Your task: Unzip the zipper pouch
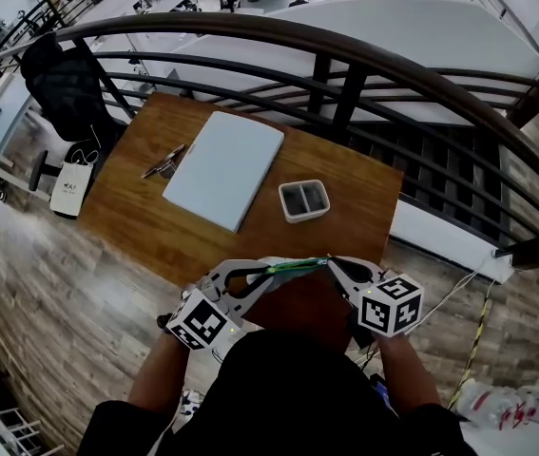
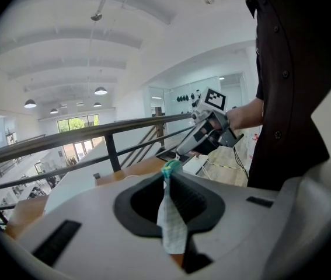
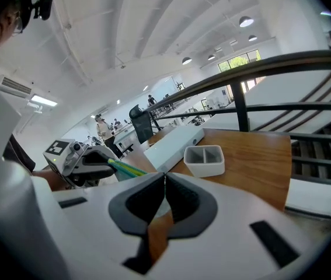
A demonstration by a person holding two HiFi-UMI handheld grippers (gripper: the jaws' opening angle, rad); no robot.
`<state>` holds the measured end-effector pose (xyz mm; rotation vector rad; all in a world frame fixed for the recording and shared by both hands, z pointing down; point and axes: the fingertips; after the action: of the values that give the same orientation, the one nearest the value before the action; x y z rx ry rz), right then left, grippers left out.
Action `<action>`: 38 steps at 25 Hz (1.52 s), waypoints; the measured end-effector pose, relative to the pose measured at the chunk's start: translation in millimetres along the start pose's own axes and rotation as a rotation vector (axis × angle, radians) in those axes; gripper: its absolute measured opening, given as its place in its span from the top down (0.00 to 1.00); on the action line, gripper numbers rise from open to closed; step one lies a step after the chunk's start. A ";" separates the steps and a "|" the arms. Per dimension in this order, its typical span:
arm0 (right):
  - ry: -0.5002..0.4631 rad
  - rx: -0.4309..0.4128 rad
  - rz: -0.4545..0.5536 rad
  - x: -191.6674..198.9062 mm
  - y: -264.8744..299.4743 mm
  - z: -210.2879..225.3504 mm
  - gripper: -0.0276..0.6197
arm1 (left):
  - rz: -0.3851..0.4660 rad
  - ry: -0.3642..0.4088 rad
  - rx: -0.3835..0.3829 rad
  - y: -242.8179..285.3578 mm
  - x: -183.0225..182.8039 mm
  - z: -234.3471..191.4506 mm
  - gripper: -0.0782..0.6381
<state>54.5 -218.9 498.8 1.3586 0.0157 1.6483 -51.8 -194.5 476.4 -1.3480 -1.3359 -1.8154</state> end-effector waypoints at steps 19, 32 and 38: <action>-0.018 0.072 0.016 1.3 -10.1 23.7 0.95 | 0.013 -0.032 -0.031 -5.5 3.6 -15.2 0.83; -0.079 0.125 0.008 -1.6 -13.3 31.3 0.95 | -0.002 -0.043 -0.040 -3.2 9.4 -20.6 0.83; -0.092 0.144 0.005 -2.0 -16.0 35.7 0.95 | -0.007 -0.057 -0.044 0.0 12.3 -20.5 0.83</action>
<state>91.8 -230.5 502.1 1.5435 0.0786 1.6128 -64.9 -211.4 487.1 -1.4300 -1.3381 -1.8339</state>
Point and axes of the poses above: the fingertips, and each gripper's own axes: y forward along the fingers, z to its right, x out of its underside, and after that the axes turned 5 degrees about -y, right-handed
